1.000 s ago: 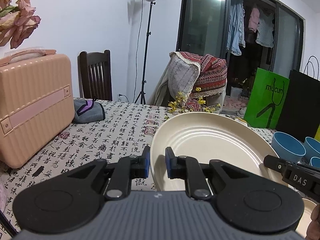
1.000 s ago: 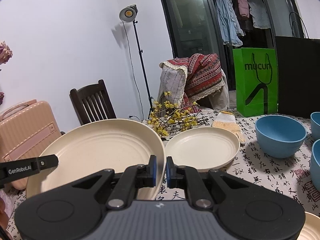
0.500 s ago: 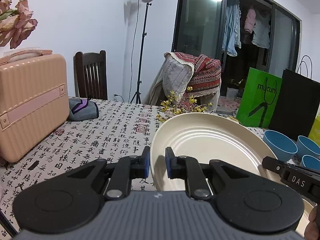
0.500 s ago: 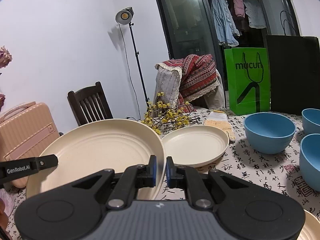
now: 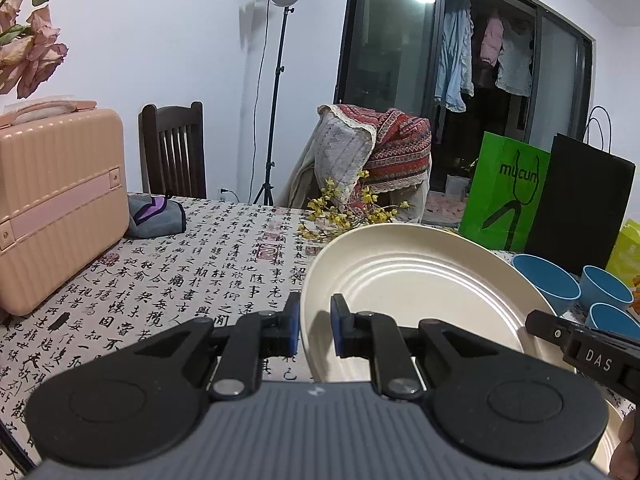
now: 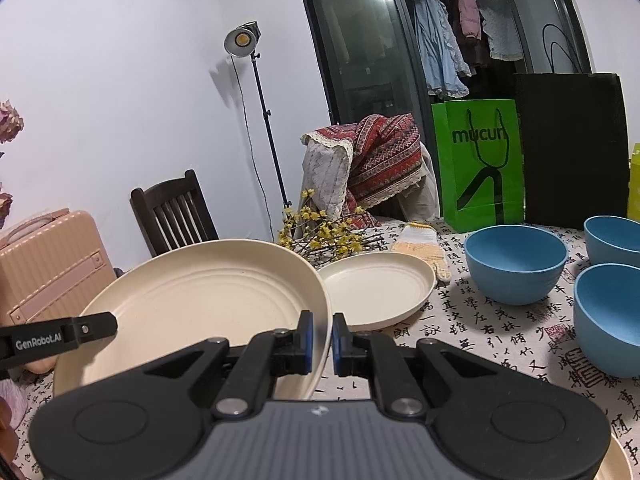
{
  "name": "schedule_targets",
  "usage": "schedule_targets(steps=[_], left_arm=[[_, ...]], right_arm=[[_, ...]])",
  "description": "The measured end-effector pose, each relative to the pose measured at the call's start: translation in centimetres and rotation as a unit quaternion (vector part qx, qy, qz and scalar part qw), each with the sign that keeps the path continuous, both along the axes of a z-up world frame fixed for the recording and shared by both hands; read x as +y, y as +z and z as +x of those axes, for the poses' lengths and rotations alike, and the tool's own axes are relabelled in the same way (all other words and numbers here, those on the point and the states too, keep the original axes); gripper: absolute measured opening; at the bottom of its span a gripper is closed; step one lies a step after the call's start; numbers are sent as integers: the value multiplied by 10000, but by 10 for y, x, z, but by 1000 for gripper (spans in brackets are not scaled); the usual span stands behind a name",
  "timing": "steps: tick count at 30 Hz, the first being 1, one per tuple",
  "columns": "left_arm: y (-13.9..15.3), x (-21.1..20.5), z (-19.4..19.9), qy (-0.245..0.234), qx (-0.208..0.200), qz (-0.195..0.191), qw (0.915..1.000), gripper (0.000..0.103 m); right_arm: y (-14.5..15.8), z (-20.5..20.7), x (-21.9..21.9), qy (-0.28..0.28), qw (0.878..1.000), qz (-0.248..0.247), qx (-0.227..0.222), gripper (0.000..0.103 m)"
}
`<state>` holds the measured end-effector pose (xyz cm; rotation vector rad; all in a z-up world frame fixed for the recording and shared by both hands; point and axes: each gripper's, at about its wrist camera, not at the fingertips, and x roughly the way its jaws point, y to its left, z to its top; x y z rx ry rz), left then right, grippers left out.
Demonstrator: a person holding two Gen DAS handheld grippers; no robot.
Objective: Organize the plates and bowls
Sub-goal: 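Carry the tilted cream plate toward the blue bowls with both grippers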
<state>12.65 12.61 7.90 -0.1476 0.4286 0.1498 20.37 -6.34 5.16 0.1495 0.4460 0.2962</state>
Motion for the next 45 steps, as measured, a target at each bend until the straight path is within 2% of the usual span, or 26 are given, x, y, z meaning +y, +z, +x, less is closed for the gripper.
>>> schedule_targets(steps=[45], left_arm=[[0, -55, -45, -281, -143, 110, 9994, 15]], right_arm=[[-2, -52, -59, -300, 9992, 180, -169, 9]])
